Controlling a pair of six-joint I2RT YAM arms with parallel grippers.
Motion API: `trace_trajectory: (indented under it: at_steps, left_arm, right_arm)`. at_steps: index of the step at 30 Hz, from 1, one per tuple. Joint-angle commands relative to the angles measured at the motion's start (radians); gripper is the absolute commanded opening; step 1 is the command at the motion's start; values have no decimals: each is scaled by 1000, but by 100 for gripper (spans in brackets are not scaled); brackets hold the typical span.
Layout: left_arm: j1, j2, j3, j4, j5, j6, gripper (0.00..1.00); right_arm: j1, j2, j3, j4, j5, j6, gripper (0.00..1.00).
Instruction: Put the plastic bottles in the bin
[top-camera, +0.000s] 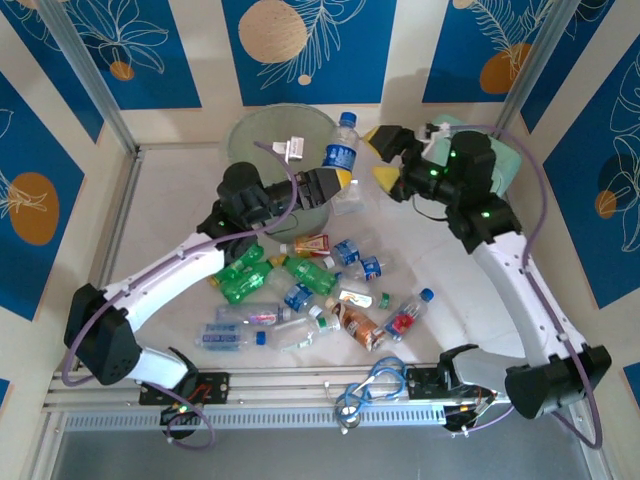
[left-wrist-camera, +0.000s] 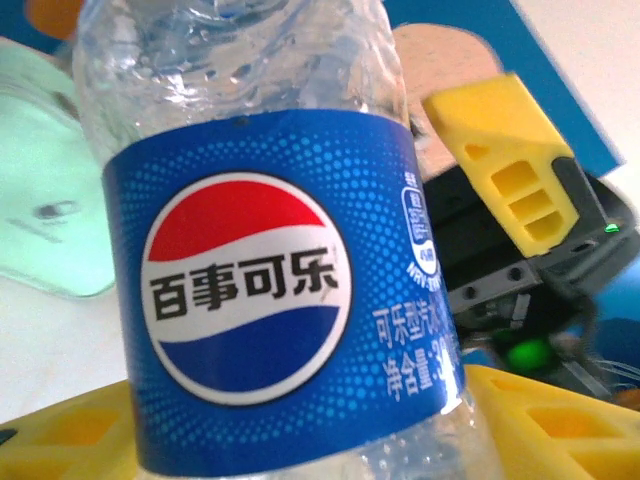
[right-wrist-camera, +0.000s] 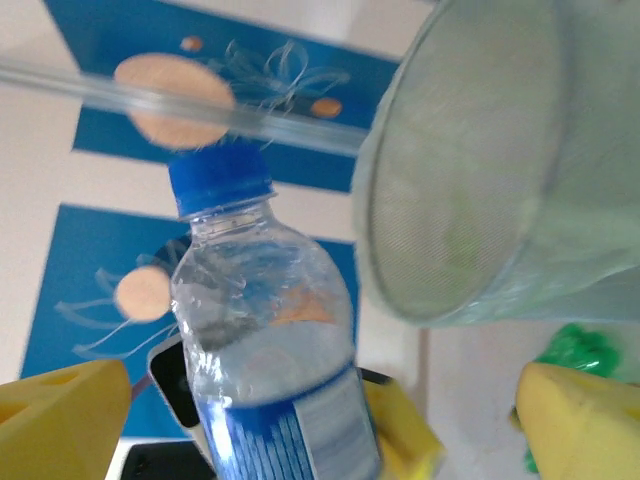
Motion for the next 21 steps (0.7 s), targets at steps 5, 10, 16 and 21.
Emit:
trace_trajectory:
  at_steps: [5, 10, 16, 21]
  left_arm:
    - [151, 31, 376, -644, -194, 324, 61]
    - [242, 177, 552, -885, -259, 386, 59]
    - [244, 267, 621, -1010, -358, 449, 61]
    - [244, 279, 626, -1048, -387, 454, 69]
  right_arm:
    - [-53, -51, 125, -678, 349, -213, 99]
    - [-91, -113, -38, -695, 338, -220, 99]
    - [-172, -160, -164, -699, 310, -224, 100]
    - [-219, -121, -175, -788, 381, -255, 100]
